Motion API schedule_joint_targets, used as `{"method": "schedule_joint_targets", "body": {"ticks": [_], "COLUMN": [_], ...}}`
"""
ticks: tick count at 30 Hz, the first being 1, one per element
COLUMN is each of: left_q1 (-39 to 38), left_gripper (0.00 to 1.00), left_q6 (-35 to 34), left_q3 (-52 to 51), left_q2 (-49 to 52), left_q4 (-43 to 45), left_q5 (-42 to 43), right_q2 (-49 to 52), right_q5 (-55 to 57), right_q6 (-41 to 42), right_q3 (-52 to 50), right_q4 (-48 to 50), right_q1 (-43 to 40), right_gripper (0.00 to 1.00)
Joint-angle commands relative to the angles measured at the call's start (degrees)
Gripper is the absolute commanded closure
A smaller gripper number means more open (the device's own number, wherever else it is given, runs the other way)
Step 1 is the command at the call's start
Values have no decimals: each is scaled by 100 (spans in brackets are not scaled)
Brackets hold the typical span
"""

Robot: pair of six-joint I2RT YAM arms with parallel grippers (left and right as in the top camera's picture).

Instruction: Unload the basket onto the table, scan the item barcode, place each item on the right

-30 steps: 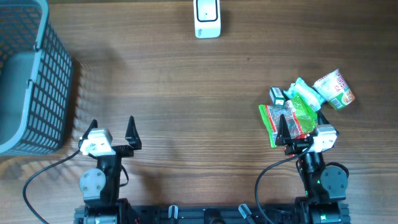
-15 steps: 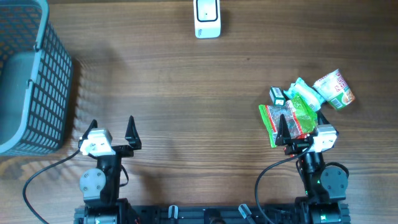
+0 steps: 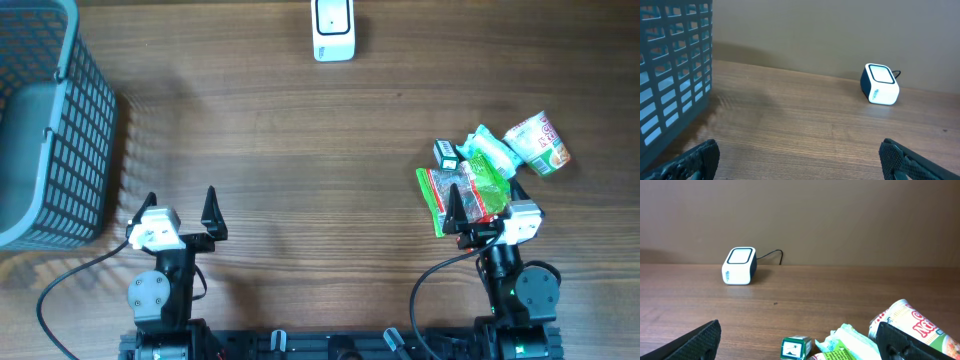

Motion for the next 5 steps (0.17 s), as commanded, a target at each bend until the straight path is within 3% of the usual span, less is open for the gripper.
{"method": "schedule_joint_targets", "body": {"ticks": [1, 5], "left_q1": [-26, -26], "left_gripper": [0, 0], "left_q6": [131, 131], "left_q3": [-24, -22], "left_q2": [-48, -48], "left_q4": [-42, -42], "left_q5": [-94, -94], "right_q2": [-42, -42], "right_q5": [-114, -114], "right_q6": [-76, -76], "right_q3": [-4, -4], "right_q4": [17, 17], "right_q1": [-26, -26], "right_gripper": [0, 0]}}
